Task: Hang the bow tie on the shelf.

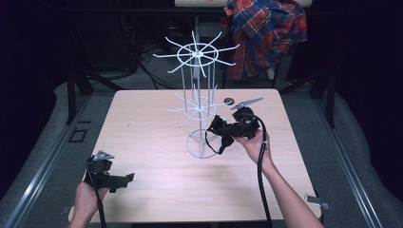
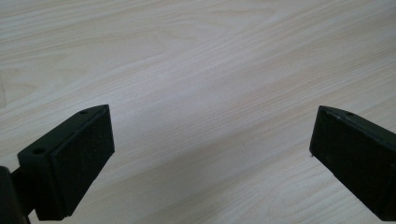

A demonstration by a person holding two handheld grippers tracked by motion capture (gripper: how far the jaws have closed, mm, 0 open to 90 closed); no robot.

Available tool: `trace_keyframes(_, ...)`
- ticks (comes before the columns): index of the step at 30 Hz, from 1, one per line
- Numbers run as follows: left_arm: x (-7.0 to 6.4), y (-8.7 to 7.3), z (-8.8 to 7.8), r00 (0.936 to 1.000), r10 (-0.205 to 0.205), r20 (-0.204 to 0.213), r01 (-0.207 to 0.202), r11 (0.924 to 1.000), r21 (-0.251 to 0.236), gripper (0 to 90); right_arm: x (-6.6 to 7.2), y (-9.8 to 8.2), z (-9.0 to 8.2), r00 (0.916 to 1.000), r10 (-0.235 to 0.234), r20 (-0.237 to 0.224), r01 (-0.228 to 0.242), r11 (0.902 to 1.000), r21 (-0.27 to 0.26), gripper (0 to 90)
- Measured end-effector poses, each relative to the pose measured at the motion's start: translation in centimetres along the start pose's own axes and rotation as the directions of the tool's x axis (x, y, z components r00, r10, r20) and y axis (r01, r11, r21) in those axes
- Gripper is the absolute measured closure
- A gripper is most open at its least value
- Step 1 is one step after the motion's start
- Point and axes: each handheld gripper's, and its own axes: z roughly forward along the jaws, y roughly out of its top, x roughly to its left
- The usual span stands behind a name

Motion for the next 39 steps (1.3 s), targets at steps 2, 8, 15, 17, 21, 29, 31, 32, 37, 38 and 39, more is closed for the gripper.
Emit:
trace_keyframes(2,0.0,0.0,0.0,1.0000,0.000,-0.003,0.000,1.0000,-0.006,0.0,0.1,0.0,0.0,1.0000,-0.004,-0.001,0.004,1.0000,0.003,71.9)
trace_keyframes(8,0.1,-0.1,-0.1,0.9999,-0.012,0.002,0.012,0.9999,0.003,0.0,-0.1,0.0,0.0,1.0000,0.002,-0.004,-0.002,1.0000,-0.004,71.5)
trace_keyframes(15,0.2,-0.1,0.1,0.9999,-0.016,-0.004,0.016,0.9999,0.006,0.0,-0.5,-0.1,0.0,0.9998,0.014,-0.017,-0.014,0.9999,-0.006,69.1)
trace_keyframes(17,0.2,-0.1,0.1,0.9998,-0.018,-0.006,0.019,0.9998,0.010,0.0,-0.7,-0.2,0.0,0.9998,0.014,-0.013,-0.014,0.9999,-0.004,67.0)
trace_keyframes(21,0.2,-0.2,0.1,0.9997,-0.022,-0.011,0.022,0.9997,0.007,0.0,-1.0,-0.2,-0.2,0.9997,0.017,-0.020,-0.017,0.9999,0.003,59.5)
trace_keyframes(29,0.0,-0.1,0.0,0.9999,-0.013,-0.008,0.013,0.9999,0.005,0.0,-0.6,-0.3,-0.6,0.9993,0.008,-0.035,-0.007,0.9999,0.009,52.5)
trace_keyframes(31,0.1,0.0,0.2,0.9999,-0.013,-0.006,0.013,0.9999,0.008,0.0,-0.6,-0.4,-0.7,0.9991,0.014,-0.040,-0.013,0.9998,0.014,52.5)
trace_keyframes(32,0.1,0.0,0.3,0.9998,-0.017,-0.006,0.017,0.9998,0.010,0.0,-0.6,-0.4,-0.7,0.9991,0.015,-0.040,-0.014,0.9998,0.015,52.6)
trace_keyframes(37,0.1,0.0,0.2,1.0000,-0.008,0.004,0.008,1.0000,0.005,0.0,-0.5,-0.6,-1.3,0.9990,0.022,-0.038,-0.022,0.9997,0.011,50.1)
trace_keyframes(38,0.1,0.0,0.2,1.0000,-0.007,0.006,0.007,1.0000,0.006,0.0,-0.5,-0.7,-1.5,0.9991,0.023,-0.036,-0.023,0.9997,0.012,49.2)
trace_keyframes(39,0.1,0.0,0.2,1.0000,-0.005,0.008,0.005,1.0000,0.002,0.0,-0.6,-0.7,-1.7,0.9991,0.022,-0.036,-0.021,0.9996,0.018,49.2)
